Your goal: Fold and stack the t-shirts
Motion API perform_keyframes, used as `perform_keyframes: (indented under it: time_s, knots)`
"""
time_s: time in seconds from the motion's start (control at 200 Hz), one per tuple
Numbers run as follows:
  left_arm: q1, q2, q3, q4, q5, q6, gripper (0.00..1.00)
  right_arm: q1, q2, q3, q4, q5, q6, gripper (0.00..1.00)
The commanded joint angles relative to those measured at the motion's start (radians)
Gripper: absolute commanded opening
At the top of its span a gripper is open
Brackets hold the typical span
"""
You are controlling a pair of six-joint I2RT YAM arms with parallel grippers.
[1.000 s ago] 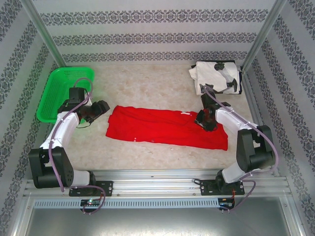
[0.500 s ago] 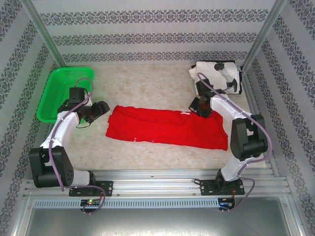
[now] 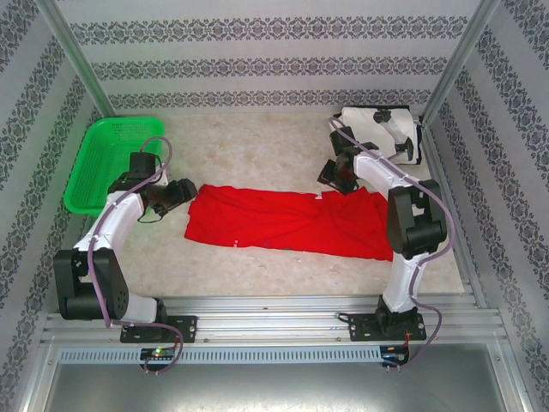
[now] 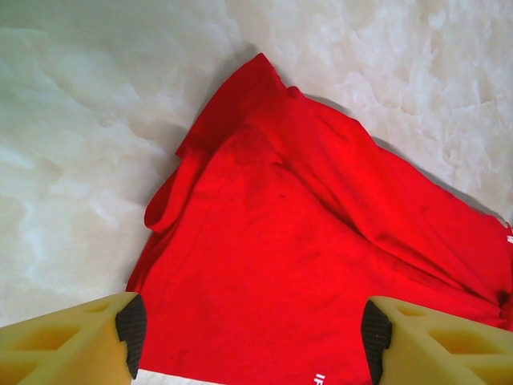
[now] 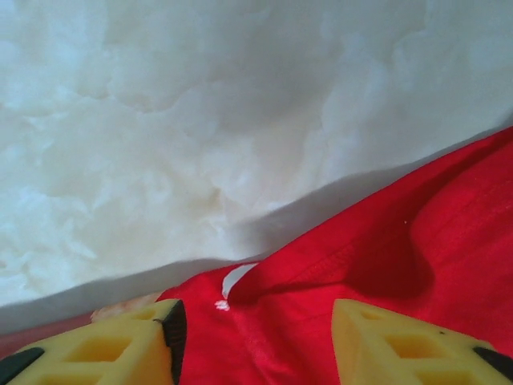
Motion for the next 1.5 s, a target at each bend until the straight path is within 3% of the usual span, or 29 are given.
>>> perform_keyframes:
  time_s: [0.0,0.255,0.43,0.714,1.109,1.219,1.494]
  knots:
    - [-0.026,0.018,-0.011,-0.023,-0.024,0.020,0.73,-0.003,-0.184,-0.063,-0.044,0.017,-0.038,0.59]
    - [-0.057,0.137,-0.007,-0.001,-0.049,0.034,0.78,-0.177,-0.540,-0.472,-0.116,0.028,0.020,0.64]
    - [-0.114,0.245,0.062,0.020,-0.018,0.075,0.77,-0.202,-0.511,-0.583,-0.031,-0.016,0.011,0.59]
    - [-0.257,0.322,0.194,-0.115,-0.291,0.180,0.66,-0.178,-0.289,-0.487,0.006,0.070,0.043,0.56]
    - [-0.287,0.552,0.298,-0.115,-0.341,0.198,0.65,-0.149,-0.146,-0.388,-0.019,0.132,0.068,0.56]
    - [-0.262,0.553,0.265,-0.158,-0.375,0.203,0.64,-0.124,-0.084,-0.315,-0.032,0.140,0.064,0.56]
    - [-0.082,0.423,0.057,-0.182,-0.334,0.182,0.65,-0.025,0.173,0.052,-0.122,0.147,0.028,0.57]
